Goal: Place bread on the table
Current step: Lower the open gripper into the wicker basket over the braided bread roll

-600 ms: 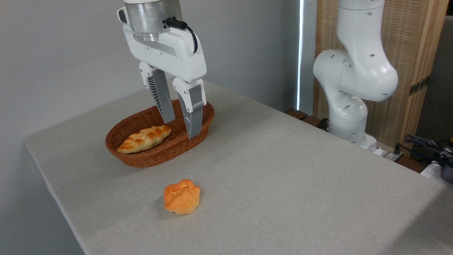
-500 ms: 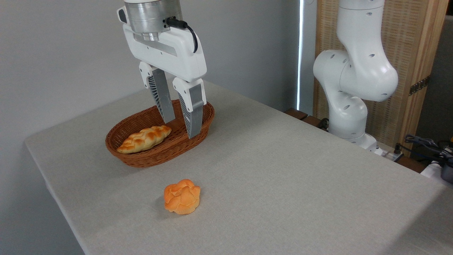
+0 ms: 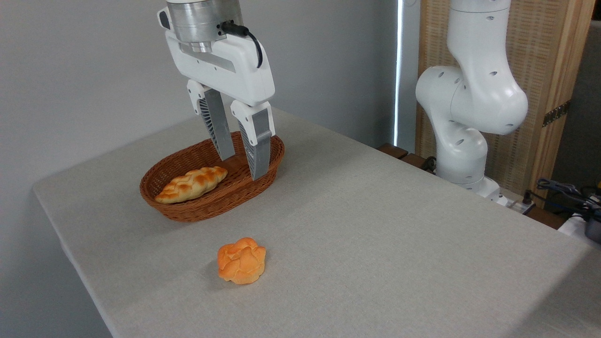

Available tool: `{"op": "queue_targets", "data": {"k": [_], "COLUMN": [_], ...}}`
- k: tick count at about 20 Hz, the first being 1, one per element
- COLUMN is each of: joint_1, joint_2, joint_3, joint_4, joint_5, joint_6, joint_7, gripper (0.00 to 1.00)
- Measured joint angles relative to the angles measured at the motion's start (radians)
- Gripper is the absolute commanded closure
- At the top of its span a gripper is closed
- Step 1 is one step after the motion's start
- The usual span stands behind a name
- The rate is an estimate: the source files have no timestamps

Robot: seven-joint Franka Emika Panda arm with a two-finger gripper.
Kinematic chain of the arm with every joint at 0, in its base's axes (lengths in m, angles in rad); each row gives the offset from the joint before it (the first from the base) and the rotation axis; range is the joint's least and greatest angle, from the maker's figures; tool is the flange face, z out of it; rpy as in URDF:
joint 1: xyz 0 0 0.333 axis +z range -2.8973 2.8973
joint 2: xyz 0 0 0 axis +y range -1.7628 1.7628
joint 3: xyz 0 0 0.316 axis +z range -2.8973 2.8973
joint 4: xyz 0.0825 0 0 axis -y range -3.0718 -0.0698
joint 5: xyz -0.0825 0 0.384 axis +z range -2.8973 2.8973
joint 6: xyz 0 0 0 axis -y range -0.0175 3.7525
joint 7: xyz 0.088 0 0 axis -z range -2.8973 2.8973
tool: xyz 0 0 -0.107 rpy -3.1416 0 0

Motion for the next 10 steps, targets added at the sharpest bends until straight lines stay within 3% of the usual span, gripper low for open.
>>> {"op": "queue_targets", "data": {"k": [4,10], "joint_1": [-0.066,-0.219], "joint_2": [-0.056,-0.107], "joint_3": [-0.005,-0.009], "joint_4": [-0.090,-0.214], "joint_5": [-0.003,-0.017], "joint_6": [0.040,0.204], "joint_7": [-0.009,-0.243], "gripper": [0.00,0.00]}}
